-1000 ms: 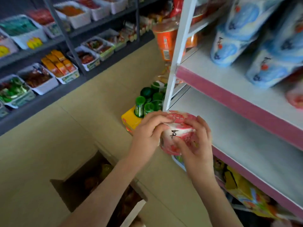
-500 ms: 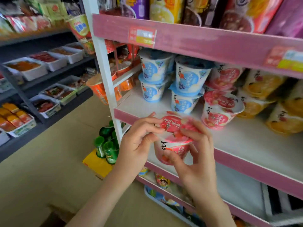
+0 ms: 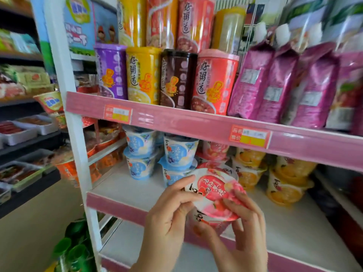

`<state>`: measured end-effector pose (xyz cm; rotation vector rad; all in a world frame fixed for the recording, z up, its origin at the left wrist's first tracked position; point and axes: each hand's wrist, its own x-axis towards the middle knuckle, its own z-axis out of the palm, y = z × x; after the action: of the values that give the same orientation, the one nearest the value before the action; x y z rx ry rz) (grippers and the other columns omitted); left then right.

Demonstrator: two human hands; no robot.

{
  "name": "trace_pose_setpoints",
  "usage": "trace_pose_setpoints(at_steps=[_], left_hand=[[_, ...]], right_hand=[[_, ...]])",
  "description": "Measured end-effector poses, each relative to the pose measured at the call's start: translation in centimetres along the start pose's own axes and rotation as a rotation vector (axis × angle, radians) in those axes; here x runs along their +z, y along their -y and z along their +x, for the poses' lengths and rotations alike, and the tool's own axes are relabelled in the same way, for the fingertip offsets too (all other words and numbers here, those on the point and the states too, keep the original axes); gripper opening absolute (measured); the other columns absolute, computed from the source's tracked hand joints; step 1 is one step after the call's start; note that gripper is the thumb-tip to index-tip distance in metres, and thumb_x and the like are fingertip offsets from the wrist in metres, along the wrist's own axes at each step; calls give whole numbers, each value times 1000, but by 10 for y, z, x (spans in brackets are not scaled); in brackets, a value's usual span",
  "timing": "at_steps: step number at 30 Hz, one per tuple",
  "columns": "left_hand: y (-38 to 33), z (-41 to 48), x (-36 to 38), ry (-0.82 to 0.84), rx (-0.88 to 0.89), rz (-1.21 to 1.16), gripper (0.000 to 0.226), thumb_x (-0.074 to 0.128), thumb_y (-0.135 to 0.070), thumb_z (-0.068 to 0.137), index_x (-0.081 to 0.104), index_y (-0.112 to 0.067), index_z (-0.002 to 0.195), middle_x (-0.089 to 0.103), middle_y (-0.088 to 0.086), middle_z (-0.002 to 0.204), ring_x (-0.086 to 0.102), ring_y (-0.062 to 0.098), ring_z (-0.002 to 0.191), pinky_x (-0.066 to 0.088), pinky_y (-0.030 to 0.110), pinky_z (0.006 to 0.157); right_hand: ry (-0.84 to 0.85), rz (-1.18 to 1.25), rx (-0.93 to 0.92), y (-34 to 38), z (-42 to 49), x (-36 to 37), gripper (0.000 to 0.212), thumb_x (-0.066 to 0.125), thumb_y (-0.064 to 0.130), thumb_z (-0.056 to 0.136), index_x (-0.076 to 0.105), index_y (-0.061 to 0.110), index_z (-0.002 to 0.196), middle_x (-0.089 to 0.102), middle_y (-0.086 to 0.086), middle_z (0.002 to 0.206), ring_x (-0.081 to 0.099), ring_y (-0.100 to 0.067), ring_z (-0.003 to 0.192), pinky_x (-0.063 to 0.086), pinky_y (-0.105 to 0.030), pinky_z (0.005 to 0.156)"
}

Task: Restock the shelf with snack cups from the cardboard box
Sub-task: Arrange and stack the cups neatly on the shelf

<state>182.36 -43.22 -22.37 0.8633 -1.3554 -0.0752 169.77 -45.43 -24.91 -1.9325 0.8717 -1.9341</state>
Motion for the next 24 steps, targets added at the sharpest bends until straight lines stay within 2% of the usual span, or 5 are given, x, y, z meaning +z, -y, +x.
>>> trace_pose_setpoints(at_steps=[7, 12, 15, 20, 24], left_hand=[[0, 20, 39, 13, -177, -336, 18, 60, -37, 77, 65, -36, 94, 58, -23, 126, 48, 0, 124, 39, 8, 93], [5, 33, 48, -15, -147, -226, 20, 64, -45, 73, 64, -47, 94, 56, -28, 125, 48, 1, 125, 43, 24, 100], [5, 40, 49, -74, -126, -225, 21, 61, -47, 71, 66, -44, 92, 60, -24, 121, 54, 1, 118, 45, 18, 94], [22, 54, 58, -76, -106, -176, 18, 68, -26, 82, 65, -39, 93, 63, -23, 115, 55, -3, 113, 38, 6, 89], [39, 58, 61, -92, 8, 5, 23, 63, -14, 88, 65, -37, 89, 64, -19, 109, 55, -9, 106, 35, 1, 86]], right_hand=[[-68, -7, -18, -14, 42, -10, 59, 80, 33, 57, 55, 52, 108, 48, 19, 128, 45, -8, 127, 49, -53, 90], [-50, -7, 25, -12, 60, -12, 52, 73, 45, 54, 57, 43, 103, 51, 22, 121, 49, -6, 121, 51, -45, 89], [-38, -18, 33, -8, 67, -13, 52, 73, 47, 51, 57, 44, 100, 51, 22, 119, 53, -5, 116, 53, -40, 86], [-64, -68, 22, -18, 80, -3, 49, 78, 41, 54, 58, 40, 99, 51, 20, 116, 53, -6, 113, 51, -40, 90], [-47, -176, -5, -30, 85, 9, 58, 86, 20, 59, 48, 46, 96, 48, 20, 115, 48, 4, 106, 46, -21, 90]])
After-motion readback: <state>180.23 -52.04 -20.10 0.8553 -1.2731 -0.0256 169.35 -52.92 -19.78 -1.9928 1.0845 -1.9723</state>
